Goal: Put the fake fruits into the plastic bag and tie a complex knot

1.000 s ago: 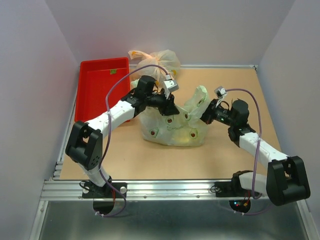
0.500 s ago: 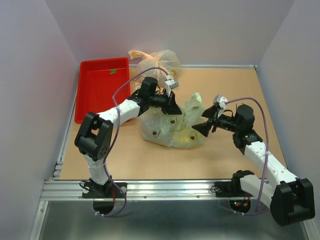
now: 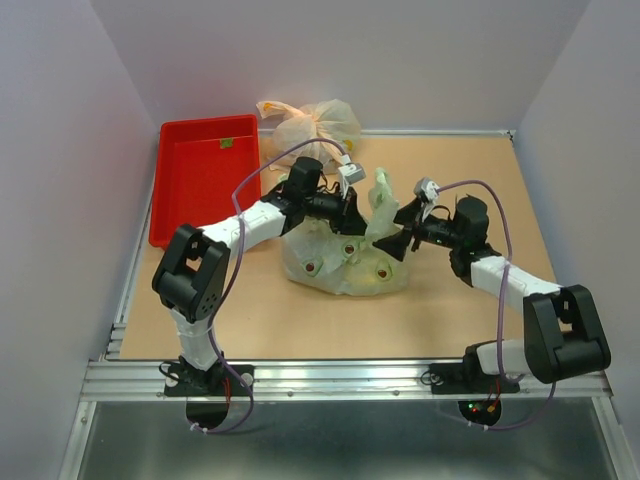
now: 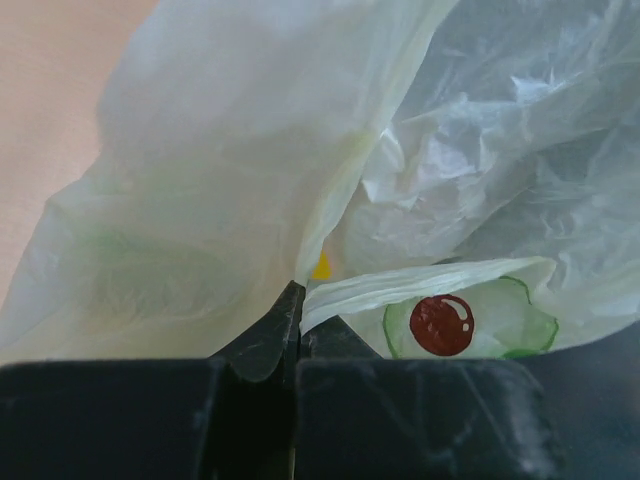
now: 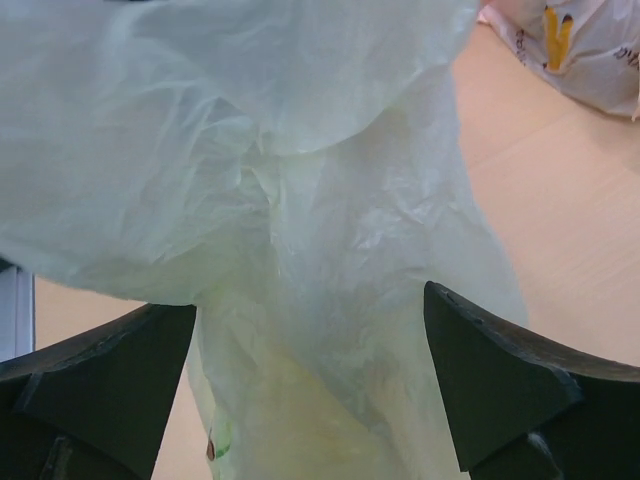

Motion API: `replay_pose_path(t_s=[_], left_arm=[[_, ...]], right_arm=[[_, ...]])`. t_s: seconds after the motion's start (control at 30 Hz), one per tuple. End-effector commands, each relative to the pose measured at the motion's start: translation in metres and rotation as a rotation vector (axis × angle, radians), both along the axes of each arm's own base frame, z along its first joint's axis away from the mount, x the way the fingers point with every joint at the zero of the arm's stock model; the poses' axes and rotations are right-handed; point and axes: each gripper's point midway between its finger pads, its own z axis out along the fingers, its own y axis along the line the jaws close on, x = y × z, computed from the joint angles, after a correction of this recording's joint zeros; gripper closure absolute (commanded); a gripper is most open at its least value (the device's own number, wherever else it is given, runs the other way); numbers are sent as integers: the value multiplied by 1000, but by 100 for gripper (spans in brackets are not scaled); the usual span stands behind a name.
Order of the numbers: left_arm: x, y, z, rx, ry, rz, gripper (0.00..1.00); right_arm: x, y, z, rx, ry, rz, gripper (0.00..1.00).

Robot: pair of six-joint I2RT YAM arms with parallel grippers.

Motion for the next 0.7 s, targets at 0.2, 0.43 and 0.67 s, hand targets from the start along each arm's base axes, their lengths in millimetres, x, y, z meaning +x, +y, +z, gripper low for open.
replay_pose_path(t_s=[0.2,0.43,0.67], left_arm=[[8,-11,10,-15,-16,18,100],[24,15,36,1,-105,153,73],[20,39,69,45,-336,200,64]], right_arm=[[12,18,78,182,-69,26,34],[23,5,72,218,55,-144,100],[24,-9,42,201,228,-293,100]])
